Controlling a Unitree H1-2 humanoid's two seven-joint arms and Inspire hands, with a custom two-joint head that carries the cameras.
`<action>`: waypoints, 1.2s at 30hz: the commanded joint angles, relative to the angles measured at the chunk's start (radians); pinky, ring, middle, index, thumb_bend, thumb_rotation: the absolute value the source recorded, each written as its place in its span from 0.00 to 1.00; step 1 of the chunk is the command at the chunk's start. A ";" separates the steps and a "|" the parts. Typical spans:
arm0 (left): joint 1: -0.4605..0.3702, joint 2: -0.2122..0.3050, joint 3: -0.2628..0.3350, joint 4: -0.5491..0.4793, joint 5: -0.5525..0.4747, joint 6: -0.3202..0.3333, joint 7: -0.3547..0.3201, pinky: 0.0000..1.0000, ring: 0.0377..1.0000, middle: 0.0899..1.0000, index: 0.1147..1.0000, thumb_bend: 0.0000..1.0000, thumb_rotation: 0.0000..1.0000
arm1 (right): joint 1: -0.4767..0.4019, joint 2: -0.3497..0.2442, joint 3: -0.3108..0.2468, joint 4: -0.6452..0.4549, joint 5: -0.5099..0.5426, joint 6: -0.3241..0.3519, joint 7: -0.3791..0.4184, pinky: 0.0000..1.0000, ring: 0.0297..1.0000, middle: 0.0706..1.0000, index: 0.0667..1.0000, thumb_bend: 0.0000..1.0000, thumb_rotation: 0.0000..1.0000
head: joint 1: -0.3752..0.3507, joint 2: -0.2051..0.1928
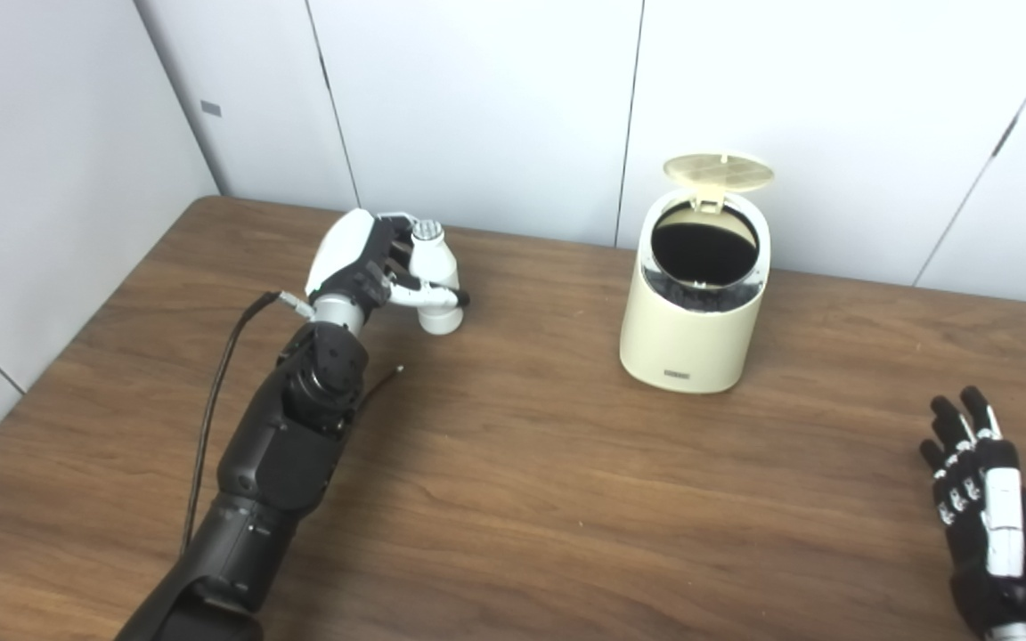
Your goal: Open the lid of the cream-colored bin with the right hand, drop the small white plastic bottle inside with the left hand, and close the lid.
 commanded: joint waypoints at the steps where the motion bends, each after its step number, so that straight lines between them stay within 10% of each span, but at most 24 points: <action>1: -0.045 0.003 0.007 0.003 -0.007 -0.078 0.054 0.45 0.47 0.46 0.40 0.52 0.00 | -0.015 0.000 -0.001 -0.001 0.007 -0.031 0.003 1.00 1.00 0.94 1.00 0.66 0.92 | 0.001 0.000; 18: -0.037 -0.018 0.006 0.007 -0.021 -0.159 0.109 0.34 0.41 0.45 0.39 0.48 0.00 | -0.015 0.006 -0.001 0.013 0.010 -0.050 0.003 1.00 1.00 0.93 1.00 0.65 0.96 | -0.074 -0.009; 25: 0.013 -0.064 -0.022 -0.264 0.039 -0.140 0.103 0.36 0.40 0.43 0.41 0.48 0.00 | -0.010 0.034 0.011 0.036 -0.023 -0.066 -0.016 1.00 0.99 0.91 0.98 0.65 0.94 | -0.192 -0.045; 36: -0.015 -0.119 -0.077 -0.394 0.098 -0.165 0.088 0.29 0.39 0.47 0.44 0.47 0.00 | -0.014 0.061 0.023 0.095 -0.040 -0.119 -0.010 1.00 0.98 0.92 0.99 0.64 0.91 | -0.258 -0.110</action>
